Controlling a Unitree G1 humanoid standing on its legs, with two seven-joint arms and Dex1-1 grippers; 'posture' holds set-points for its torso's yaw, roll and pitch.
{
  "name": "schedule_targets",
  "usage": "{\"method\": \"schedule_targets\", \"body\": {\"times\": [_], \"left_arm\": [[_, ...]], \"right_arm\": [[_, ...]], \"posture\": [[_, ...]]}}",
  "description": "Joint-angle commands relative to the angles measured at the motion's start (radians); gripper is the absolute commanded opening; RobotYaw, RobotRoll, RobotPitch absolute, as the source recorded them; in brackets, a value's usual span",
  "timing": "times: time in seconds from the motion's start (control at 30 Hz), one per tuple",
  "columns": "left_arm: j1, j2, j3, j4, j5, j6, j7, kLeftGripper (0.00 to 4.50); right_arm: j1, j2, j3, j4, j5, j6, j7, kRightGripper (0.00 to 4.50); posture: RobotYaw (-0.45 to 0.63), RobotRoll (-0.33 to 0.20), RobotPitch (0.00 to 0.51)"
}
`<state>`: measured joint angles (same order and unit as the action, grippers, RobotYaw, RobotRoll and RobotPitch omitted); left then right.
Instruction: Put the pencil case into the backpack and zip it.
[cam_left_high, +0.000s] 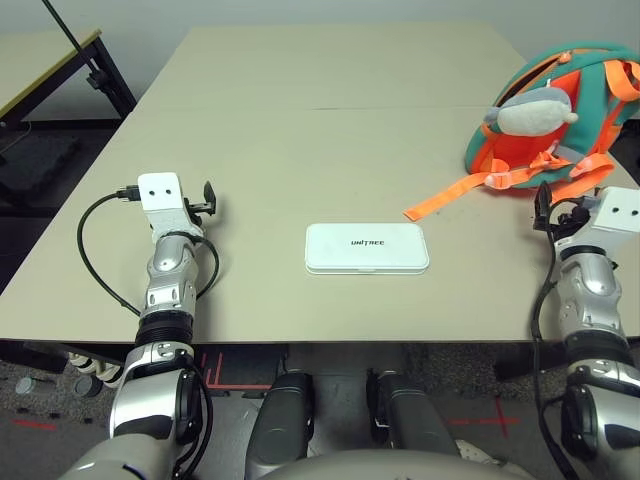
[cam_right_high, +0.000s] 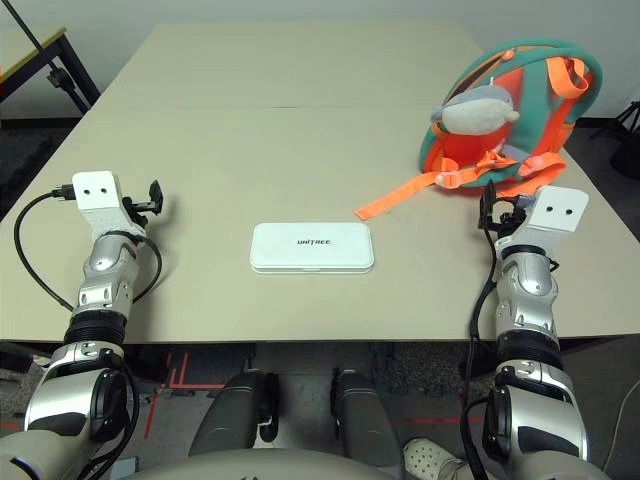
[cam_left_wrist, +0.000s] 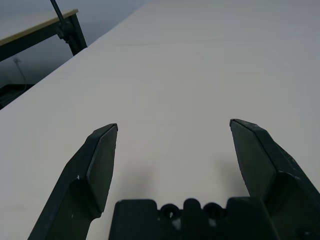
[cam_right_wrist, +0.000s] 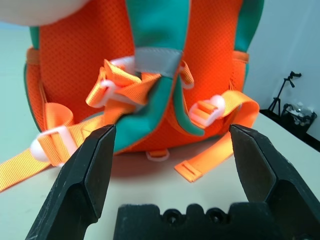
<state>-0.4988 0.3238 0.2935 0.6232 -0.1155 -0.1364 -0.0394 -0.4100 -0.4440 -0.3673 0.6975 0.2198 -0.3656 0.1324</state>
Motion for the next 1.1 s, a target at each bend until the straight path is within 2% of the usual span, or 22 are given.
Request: {"method": "schedule_targets", "body": {"times": [0.03, 0.13, 0.27, 0.33, 0.4, 0.57, 0.7, 0.8, 0.9, 1.1], "left_arm": [[0.009, 0.003, -0.001, -0.021, -0.011, 0.012, -0.012, 4.50], [-0.025, 0.016, -0.008, -0.035, -0.044, 0.045, -0.090, 4.50], [-0.085, 0.053, -0.052, -0.055, -0.102, 0.141, -0.306, 4.50], [-0.093, 0.096, -0.114, -0.075, -0.079, 0.186, -0.414, 4.50], [-0.112, 0.124, -0.141, -0.098, -0.111, 0.267, -0.519, 4.50], [-0.184, 0.139, -0.140, -0.138, -0.253, 0.536, -0.717, 4.50], [-0.217, 0.154, -0.158, -0.135, -0.274, 0.636, -0.800, 4.50], [-0.295, 0.209, -0.277, -0.078, -0.255, 0.803, -0.975, 4.50], [-0.412, 0.212, -0.324, 0.046, -0.263, 0.940, -1.069, 4.50], [-0.537, 0.215, -0.444, 0.237, -0.208, 1.010, -1.301, 4.50]], "right_arm": [[0.007, 0.002, -0.001, -0.037, 0.008, 0.021, 0.013, 4.47], [0.029, -0.004, -0.004, -0.103, 0.020, 0.045, 0.034, 4.47], [0.086, -0.030, 0.011, -0.236, 0.039, 0.126, 0.107, 4.47], [0.114, -0.043, 0.015, -0.312, 0.059, 0.182, 0.151, 4.47], [0.153, -0.068, 0.025, -0.420, 0.098, 0.262, 0.220, 4.47], [0.225, -0.123, 0.056, -0.623, 0.140, 0.403, 0.331, 2.76], [0.251, -0.140, 0.083, -0.694, 0.135, 0.452, 0.383, 1.16], [0.253, -0.178, 0.154, -0.742, 0.096, 0.490, 0.450, 0.01], [0.247, -0.207, 0.189, -0.757, 0.079, 0.511, 0.490, 0.01], [0.240, -0.252, 0.239, -0.774, 0.044, 0.528, 0.557, 0.01]], "posture": [[0.10, 0.000, 0.128], [0.09, 0.000, 0.129], [0.08, 0.000, 0.127], [0.07, 0.000, 0.127], [0.05, 0.000, 0.126], [0.03, 0.000, 0.119], [0.02, 0.000, 0.116], [0.00, 0.000, 0.106], [-0.02, 0.000, 0.096], [-0.02, 0.000, 0.089]]}}
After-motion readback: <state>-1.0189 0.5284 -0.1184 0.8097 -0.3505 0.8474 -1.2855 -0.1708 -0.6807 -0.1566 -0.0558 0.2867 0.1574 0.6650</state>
